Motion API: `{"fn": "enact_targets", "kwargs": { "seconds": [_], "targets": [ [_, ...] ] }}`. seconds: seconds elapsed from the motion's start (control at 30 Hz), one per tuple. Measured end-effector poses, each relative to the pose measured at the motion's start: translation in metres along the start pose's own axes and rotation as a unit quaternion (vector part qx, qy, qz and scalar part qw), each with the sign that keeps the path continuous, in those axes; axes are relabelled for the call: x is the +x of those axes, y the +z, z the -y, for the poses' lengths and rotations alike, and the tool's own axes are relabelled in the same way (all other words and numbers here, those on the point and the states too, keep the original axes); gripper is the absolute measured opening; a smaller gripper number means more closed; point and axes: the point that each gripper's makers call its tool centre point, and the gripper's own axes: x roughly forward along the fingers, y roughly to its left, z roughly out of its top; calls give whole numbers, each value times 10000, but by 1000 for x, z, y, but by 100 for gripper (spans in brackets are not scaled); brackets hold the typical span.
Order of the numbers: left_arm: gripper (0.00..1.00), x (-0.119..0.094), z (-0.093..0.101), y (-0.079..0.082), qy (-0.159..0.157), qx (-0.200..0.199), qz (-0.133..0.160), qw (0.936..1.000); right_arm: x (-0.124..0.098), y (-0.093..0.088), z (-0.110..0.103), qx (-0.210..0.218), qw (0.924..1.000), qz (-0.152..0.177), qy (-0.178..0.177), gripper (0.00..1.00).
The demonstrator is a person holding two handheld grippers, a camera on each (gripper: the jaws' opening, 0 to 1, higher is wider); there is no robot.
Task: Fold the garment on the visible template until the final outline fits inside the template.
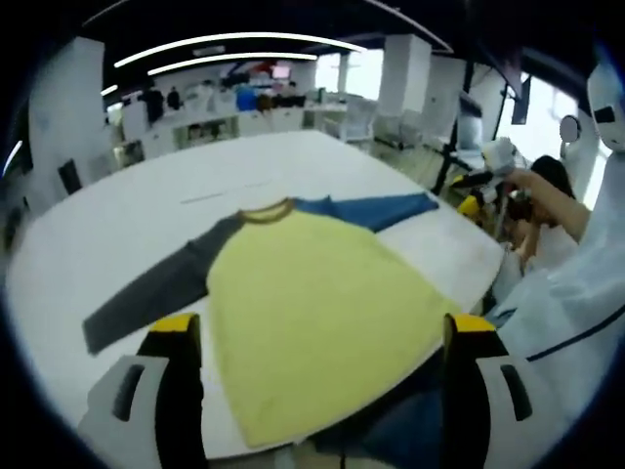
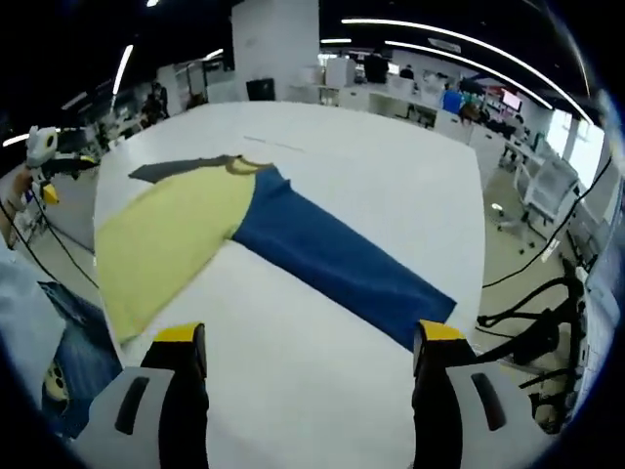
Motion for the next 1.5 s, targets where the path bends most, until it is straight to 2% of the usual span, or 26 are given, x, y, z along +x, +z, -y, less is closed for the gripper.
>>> {"fn": "enact_targets", "kwargs": {
  "seconds": [0.07, 0.17, 0.33, 0.47, 0.63, 0.83, 0.93, 1.03, 1.17, 1.33, 1.5],
  "targets": [
    [99, 0, -1, -1, 25, -9, 3, 10000, 2, 0, 11, 105, 9997, 21, -203, 82],
    [99, -1, -1, -1, 15, -17, -9, 10000, 5, -2, 18, 475, 9987, 28, -206, 72],
    [99, -2, -2, -1, 19, -37, 6, 10000, 13, -7, 40, 570, 9972, -56, -488, 65],
    [99, -4, -5, 0, 49, -54, 3, 10000, 15, -10, 59, 842, 9930, -73, -820, 51],
    [99, -3, -8, 1, 113, -119, 19, 9999, 21, -16, 69, 963, 9906, -184, -952, 40],
    [98, 3, -8, 3, 117, -164, -11, 9998, 30, -23, 83, 1075, 9880, -295, -1073, 33],
    [97, 5, -8, 4, 153, -164, -4, 9997, 39, -29, 99, 1157, 9860, -325, -1154, 33],
    [97, 7, -7, 4, 145, -191, -32, 9997, 42, -36, 114, 1278, 9824, -390, -1306, 28],
    [96, 8, -7, 3, 177, -251, -59, 9995, 51, -40, 127, 1404, 9806, -463, -1288, 25],
    [95, 8, -10, 3, 230, -288, -78, 9993, 60, -50, 129, 1524, 9784, -586, -1272, 25],
    [94, 8, -12, 2, 254, -322, -113, 9991, 66, -53, 132, 1780, 9741, -483, -1310, 23]
  ]
}}
